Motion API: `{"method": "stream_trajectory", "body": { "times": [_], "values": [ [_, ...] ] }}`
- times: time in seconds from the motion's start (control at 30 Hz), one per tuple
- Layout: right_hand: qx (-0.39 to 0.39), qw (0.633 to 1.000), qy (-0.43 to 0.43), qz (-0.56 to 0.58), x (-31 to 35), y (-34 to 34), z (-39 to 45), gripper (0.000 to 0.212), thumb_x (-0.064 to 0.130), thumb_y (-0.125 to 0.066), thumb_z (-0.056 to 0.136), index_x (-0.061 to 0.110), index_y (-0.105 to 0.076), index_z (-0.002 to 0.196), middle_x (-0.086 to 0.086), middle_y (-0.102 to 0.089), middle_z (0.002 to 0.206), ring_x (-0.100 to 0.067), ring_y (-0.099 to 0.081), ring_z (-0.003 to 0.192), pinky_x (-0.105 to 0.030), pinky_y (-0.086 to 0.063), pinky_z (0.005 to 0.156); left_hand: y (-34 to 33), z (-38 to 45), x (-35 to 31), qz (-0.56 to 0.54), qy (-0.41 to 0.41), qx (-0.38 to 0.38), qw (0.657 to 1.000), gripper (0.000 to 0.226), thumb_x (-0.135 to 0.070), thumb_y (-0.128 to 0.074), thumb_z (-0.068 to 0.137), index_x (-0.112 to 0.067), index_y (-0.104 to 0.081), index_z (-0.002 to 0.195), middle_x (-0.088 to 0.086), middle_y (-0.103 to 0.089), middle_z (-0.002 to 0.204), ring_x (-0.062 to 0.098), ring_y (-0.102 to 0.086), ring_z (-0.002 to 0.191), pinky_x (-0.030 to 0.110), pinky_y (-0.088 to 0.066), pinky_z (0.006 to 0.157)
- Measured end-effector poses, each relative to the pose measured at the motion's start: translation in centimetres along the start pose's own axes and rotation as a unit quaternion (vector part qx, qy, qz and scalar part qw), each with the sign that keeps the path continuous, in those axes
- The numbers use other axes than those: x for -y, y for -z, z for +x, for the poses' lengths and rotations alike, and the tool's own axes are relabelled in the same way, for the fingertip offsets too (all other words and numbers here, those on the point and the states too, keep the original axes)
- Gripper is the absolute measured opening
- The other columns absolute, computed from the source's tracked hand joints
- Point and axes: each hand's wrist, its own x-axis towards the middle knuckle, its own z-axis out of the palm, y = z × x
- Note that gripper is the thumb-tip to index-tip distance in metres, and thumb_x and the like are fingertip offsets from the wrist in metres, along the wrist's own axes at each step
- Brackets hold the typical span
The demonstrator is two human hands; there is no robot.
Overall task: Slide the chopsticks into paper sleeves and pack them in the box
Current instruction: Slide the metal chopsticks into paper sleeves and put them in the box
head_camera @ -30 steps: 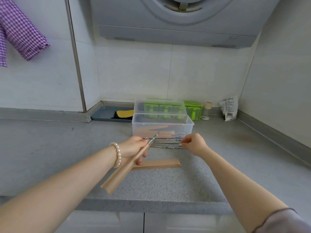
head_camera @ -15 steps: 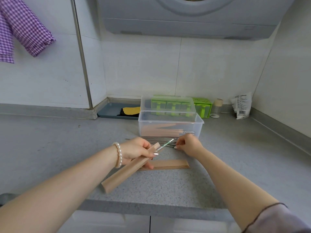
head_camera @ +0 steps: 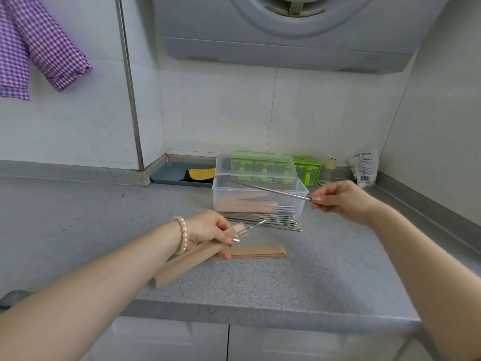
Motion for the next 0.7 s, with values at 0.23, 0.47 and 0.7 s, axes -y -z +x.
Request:
{"method": "stream_trajectory", "body": {
  "times": [0.23, 0.47, 0.7],
  "values": [
    [0.045, 0.989, -0.024, -0.142, 2.3, 3.3, -3.4, 0.016, -0.009, -0.061, 0.08, 0.004, -0.068, 0.073, -0.002, -0.067, 0.055, -0.004, -0.05, 0.044, -0.012, -0.04, 0.044, -0.3, -1.1, -0.8, 0.034, -0.024, 0.008, 0.999, 0.006, -0.002, -0.066, 0.081, -0.006, -0.065, 0.086, 0.006, -0.067, 0.08, 0.016, -0.069, 0.06, 0.024, -0.055, 0.057],
    [0.019, 0.983, -0.019, -0.183, 3.4, 4.0, -4.2, 0.01, -0.007, -0.063, 0.079, 0.001, -0.069, 0.074, -0.005, -0.066, 0.058, -0.007, -0.048, 0.046, -0.013, -0.041, 0.046, -0.4, -2.1, -1.2, 0.059, -0.03, 0.003, 0.998, 0.006, -0.003, -0.067, 0.08, -0.008, -0.066, 0.08, 0.004, -0.068, 0.075, 0.015, -0.069, 0.06, 0.02, -0.05, 0.048],
    [0.006, 0.976, -0.013, -0.215, 3.8, 4.3, -3.9, 0.013, -0.005, -0.066, 0.078, 0.005, -0.071, 0.073, -0.004, -0.067, 0.058, -0.011, -0.048, 0.05, -0.013, -0.041, 0.046, -0.2, -2.4, -1.4, 0.088, -0.043, -0.007, 0.995, 0.005, -0.006, -0.069, 0.08, -0.01, -0.067, 0.082, 0.003, -0.069, 0.078, 0.014, -0.069, 0.061, 0.023, -0.053, 0.049]
  ]
}}
